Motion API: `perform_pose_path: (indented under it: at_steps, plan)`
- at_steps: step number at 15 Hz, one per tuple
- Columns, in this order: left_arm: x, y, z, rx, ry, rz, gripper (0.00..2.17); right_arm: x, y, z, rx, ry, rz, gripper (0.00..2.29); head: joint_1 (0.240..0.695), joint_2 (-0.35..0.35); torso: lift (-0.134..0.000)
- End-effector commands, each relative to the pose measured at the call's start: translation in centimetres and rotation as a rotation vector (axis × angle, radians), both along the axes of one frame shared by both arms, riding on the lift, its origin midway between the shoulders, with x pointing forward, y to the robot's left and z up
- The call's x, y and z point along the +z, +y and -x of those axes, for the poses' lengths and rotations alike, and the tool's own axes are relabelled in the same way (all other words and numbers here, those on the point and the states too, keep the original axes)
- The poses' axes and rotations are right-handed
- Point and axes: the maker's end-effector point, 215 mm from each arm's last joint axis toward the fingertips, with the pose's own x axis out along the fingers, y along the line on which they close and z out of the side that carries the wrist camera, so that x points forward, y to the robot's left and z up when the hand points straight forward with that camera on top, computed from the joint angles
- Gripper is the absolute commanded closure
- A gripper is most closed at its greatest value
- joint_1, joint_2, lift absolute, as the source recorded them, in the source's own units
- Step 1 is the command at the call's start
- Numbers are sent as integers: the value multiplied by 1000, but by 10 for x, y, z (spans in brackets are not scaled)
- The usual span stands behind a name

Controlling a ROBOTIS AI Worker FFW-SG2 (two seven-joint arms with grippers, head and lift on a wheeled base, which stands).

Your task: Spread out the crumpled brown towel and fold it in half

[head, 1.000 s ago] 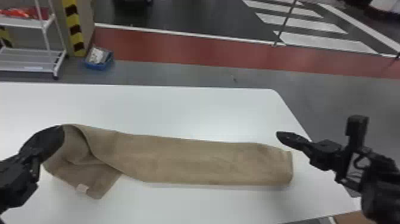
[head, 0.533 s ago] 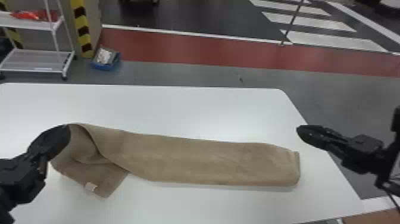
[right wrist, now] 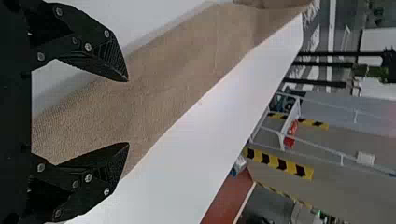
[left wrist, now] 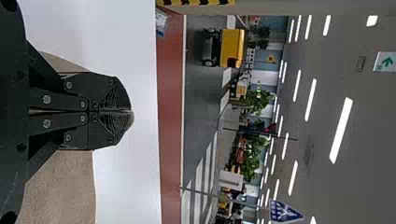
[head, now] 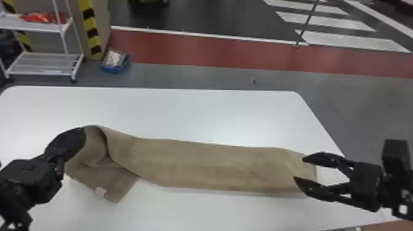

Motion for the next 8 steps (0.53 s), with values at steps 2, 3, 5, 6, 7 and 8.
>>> perform_pose_path:
  at_steps: [2, 3, 5, 6, 7, 8]
  plan:
    - [-3, -4, -3, -6, 12, -11, 2064, -47, 9, 13, 97, 91, 182, 468, 695, -178, -120]
    - [-6, -6, -3, -10, 24, -17, 2064, -61, 10, 17, 126, 127, 237, 468, 695, -175, -120]
    - [-6, -9, -5, -12, 27, -16, 2064, -66, 10, 12, 141, 137, 277, 471, 695, -176, -120]
    - [-7, -11, -5, -15, 28, -22, 2064, -67, 7, 8, 137, 136, 290, 525, 695, -179, -120]
    - [-9, -13, -4, -17, 31, -28, 2064, -72, 7, 4, 141, 145, 316, 589, 695, -181, -120]
    - [-10, -14, -3, -19, 33, -27, 2064, -76, 10, 1, 150, 145, 330, 589, 695, -184, -120]
